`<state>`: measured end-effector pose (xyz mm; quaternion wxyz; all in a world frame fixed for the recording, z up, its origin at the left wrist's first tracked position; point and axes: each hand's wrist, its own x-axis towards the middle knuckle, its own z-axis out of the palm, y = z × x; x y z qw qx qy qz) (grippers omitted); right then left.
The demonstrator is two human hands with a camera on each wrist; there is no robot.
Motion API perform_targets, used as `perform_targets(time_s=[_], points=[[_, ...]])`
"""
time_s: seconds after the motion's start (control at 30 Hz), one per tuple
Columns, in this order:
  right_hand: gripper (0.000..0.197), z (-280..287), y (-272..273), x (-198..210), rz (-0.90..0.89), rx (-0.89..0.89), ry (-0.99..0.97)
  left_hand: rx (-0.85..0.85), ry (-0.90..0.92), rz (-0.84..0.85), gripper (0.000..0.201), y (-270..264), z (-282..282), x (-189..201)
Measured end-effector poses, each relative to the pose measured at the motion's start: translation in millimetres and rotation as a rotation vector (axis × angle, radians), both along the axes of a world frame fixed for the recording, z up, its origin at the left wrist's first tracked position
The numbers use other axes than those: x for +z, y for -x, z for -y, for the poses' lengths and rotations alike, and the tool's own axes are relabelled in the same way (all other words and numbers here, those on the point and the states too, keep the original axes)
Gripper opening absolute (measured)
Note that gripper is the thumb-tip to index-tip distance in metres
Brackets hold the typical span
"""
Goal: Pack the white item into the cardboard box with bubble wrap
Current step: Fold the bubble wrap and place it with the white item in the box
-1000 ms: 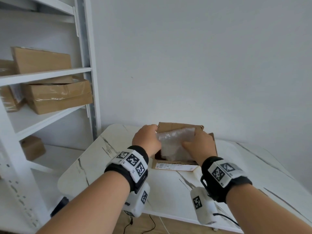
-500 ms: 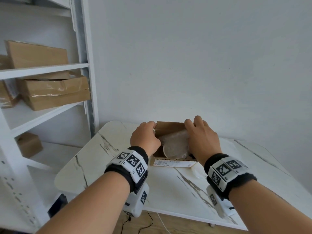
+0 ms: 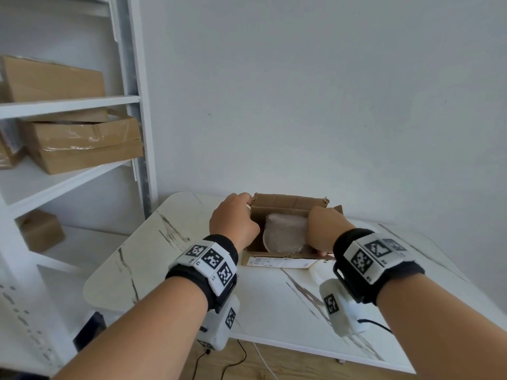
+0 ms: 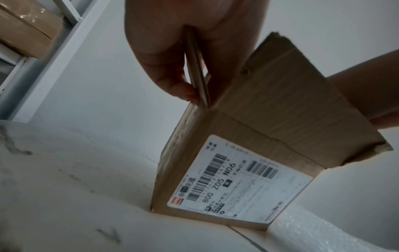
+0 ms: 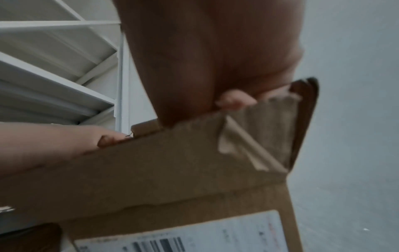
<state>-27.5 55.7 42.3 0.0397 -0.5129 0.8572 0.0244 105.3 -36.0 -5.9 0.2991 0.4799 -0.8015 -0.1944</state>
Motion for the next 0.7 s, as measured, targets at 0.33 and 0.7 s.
perform_targets(time_s=[0.33, 0.7], points=[[0.06, 16, 1, -8, 0.09, -0.105, -0.202, 0.008, 0.045, 0.01, 0.037, 2, 1, -3], [0.067, 6, -4, -15, -0.31, 0.601, 0.144, 0.028, 0.055, 0.014, 0.028, 6, 2, -2]])
